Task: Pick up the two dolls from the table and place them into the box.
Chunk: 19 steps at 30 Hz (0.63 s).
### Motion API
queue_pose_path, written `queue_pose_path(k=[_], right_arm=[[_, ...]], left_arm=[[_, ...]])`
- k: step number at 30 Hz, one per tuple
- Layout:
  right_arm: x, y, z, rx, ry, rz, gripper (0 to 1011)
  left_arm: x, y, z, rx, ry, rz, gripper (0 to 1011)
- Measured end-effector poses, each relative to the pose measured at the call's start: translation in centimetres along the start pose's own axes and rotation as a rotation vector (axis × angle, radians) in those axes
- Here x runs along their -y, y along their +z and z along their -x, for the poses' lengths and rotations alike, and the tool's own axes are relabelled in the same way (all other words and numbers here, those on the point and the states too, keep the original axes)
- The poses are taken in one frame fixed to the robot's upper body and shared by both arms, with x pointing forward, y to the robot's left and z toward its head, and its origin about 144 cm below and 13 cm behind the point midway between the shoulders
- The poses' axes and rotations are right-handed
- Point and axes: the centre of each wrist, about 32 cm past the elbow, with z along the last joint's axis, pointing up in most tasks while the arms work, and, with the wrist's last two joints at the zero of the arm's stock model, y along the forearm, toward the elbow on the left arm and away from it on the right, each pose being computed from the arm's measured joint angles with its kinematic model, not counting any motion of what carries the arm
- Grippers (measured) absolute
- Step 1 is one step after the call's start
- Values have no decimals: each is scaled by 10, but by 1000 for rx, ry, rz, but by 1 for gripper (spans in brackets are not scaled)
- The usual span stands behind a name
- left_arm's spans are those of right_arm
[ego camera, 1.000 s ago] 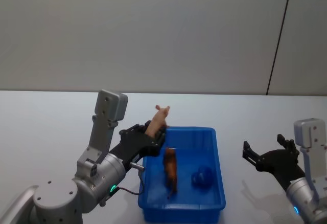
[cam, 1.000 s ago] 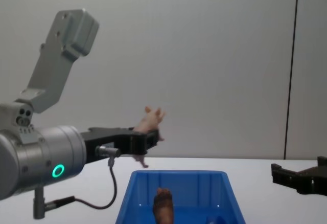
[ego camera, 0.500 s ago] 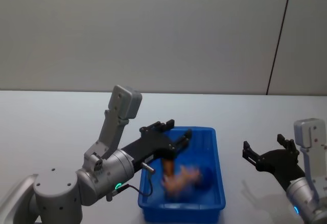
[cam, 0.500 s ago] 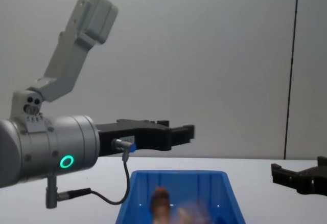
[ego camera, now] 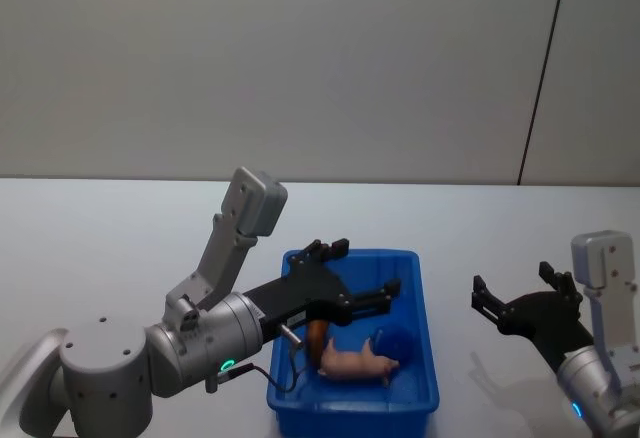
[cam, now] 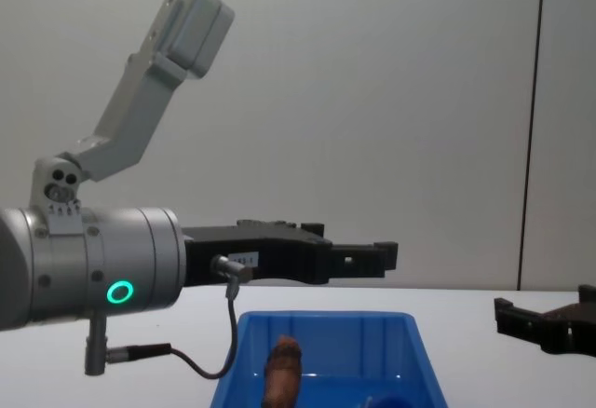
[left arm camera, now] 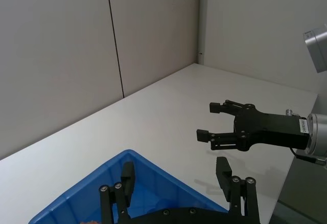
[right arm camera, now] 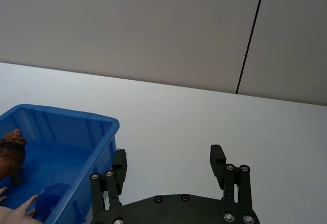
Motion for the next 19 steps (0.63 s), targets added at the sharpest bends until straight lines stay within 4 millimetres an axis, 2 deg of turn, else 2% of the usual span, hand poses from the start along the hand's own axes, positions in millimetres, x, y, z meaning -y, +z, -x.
queue_pose_path(k=[2, 19], right_arm=[[0, 0, 0, 0, 0, 0, 1001], [0, 0, 0, 0, 0, 0, 1001]], left_arm=[[0, 0, 0, 0, 4, -1, 1001], [-2, -5, 9, -14, 125, 26, 1001]])
